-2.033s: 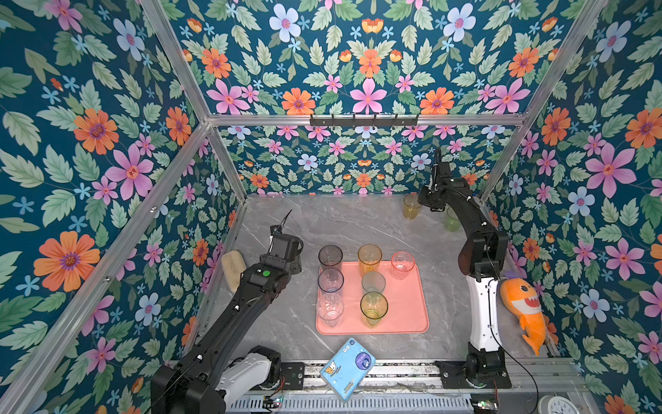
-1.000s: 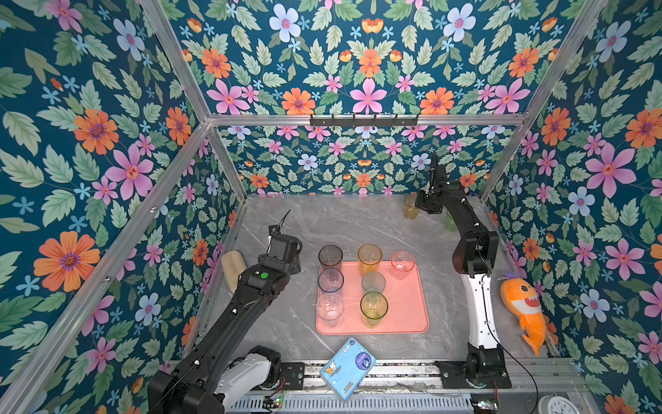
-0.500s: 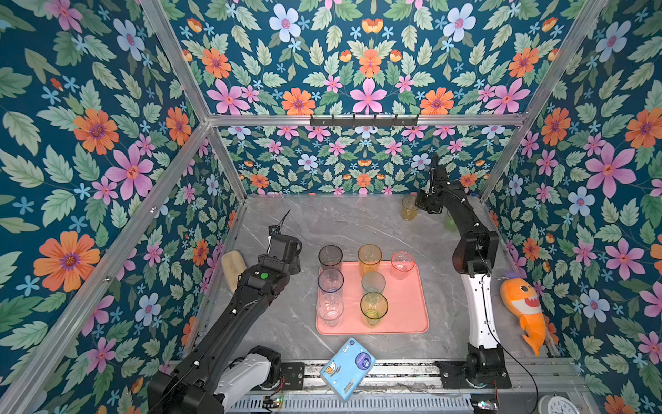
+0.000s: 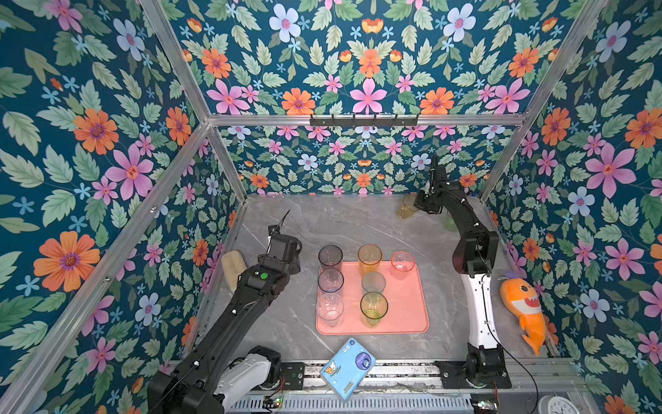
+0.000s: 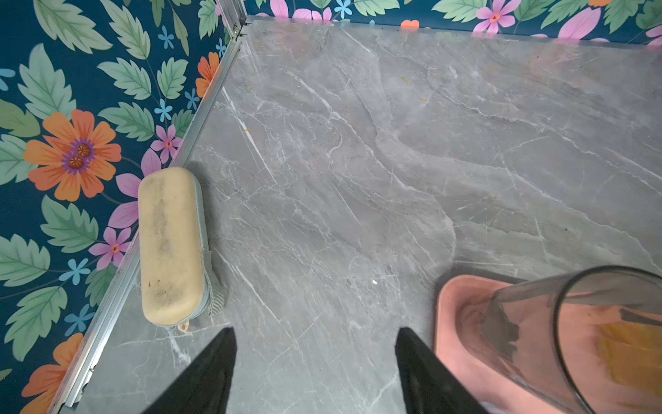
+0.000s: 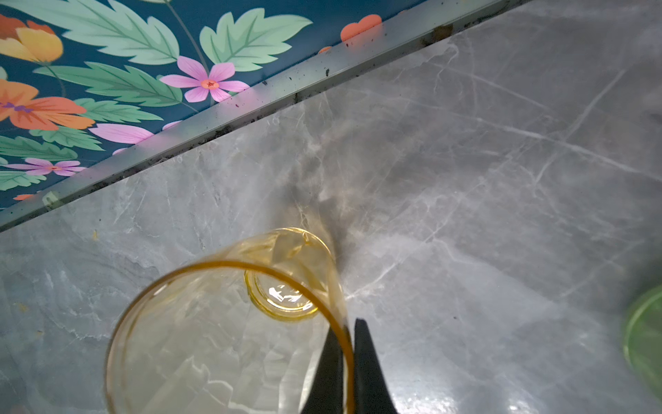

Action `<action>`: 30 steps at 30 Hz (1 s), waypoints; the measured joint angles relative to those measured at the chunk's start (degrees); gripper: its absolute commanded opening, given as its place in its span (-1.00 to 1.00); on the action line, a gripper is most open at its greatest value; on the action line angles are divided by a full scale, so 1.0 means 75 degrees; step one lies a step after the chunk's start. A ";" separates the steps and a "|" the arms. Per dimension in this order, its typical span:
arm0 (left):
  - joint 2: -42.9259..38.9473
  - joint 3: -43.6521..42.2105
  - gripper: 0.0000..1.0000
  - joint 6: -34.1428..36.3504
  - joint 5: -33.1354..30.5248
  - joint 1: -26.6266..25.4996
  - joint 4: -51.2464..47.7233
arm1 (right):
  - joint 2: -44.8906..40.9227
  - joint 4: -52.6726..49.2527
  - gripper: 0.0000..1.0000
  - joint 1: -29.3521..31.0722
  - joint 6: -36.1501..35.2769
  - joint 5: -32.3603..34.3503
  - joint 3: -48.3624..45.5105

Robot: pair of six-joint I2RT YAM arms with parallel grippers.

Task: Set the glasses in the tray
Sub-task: 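Lower the right gripper onto the yellow glass rim and grasp it, then lift the yellow glass with the right gripper and carry it to the tray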

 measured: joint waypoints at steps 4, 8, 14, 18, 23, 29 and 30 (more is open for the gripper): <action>0.0003 0.0000 0.46 0.0000 -0.0020 0.0000 0.0003 | -0.0326 -0.0035 -1.00 0.0000 -0.0020 -0.0099 -0.0411; 0.0023 0.0000 0.46 0.0000 -0.0020 0.0000 0.0003 | -0.0793 -0.0073 -1.00 0.0006 -0.0152 -0.0119 -0.0705; 0.0041 0.0000 0.46 0.0000 -0.0017 0.0000 0.0003 | -0.1154 -0.0227 -1.00 0.0032 -0.0221 -0.0087 -0.1035; 0.0026 0.0000 0.46 0.0000 -0.0009 0.0000 0.0003 | -0.1457 -0.0353 -1.00 0.0096 -0.0289 -0.0047 -0.1349; -0.0038 0.0000 0.46 0.0000 0.0032 0.0000 0.0003 | -0.2075 -0.0408 -1.00 0.0239 -0.0367 0.0160 -0.1886; -0.0149 0.0000 0.46 0.0000 0.0102 0.0000 0.0006 | -0.2838 -0.0667 -1.00 0.0393 -0.0493 0.0484 -0.2594; -0.0169 -0.0006 0.46 0.0000 0.0105 0.0000 0.0006 | -0.2984 -0.0682 -1.00 0.0411 -0.0504 0.0522 -0.2783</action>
